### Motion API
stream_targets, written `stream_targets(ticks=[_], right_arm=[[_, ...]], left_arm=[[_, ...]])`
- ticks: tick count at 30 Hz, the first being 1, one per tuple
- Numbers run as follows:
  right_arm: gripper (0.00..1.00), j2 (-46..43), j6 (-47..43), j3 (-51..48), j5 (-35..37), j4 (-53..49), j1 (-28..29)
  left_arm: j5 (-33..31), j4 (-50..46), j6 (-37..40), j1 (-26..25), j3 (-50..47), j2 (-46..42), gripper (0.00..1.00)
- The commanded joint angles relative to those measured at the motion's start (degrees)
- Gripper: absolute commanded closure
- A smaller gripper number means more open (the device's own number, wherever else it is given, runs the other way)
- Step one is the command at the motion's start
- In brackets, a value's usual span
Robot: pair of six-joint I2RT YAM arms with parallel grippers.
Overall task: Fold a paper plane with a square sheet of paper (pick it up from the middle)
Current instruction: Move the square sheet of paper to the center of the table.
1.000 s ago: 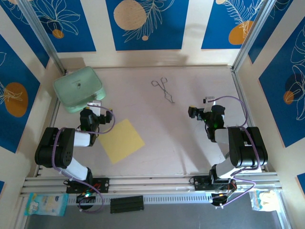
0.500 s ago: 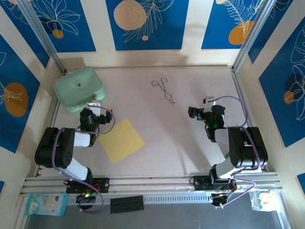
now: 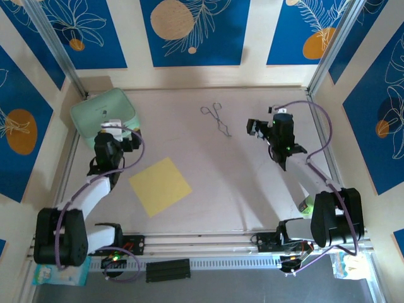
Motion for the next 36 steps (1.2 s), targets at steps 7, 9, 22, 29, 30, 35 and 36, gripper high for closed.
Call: stream_targets(ticks=[7, 9, 22, 29, 30, 35, 36], right_arm=[[0.01, 10.01, 12.38, 21.82, -7.64, -28.86, 13.97], [0.01, 13.25, 12.85, 25.15, -9.24, -29.35, 18.62], [0.3, 39.75, 13.09, 41.19, -26.76, -29.97, 37.76], [0.41, 51.58, 11.43, 52.57, -28.07, -36.07, 41.45], [0.41, 52.55, 11.41, 53.39, -27.89, -36.44, 41.52], [0.41, 56.51, 11.63, 56.33, -26.51, -38.65, 41.24], [0.41, 56.91, 11.68, 56.52, -26.2, -38.84, 41.11]], left_arm=[[-2.4, -23.41, -11.15, 0.24, 5.54, -10.19, 0.0], [-0.9, -23.51, -11.57, 0.24, 4.66, -11.14, 0.01], [-1.07, -25.65, -11.06, 0.33, 3.28, -12.82, 0.01], [-1.1, -26.44, -10.91, 0.32, 3.12, -13.37, 0.01], [-1.0, -26.61, -11.0, 0.35, 3.24, -13.37, 0.01], [-0.85, -27.07, -11.22, 0.32, 3.09, -13.55, 0.0], [-0.76, -27.11, -11.27, 0.33, 3.01, -13.55, 0.01]])
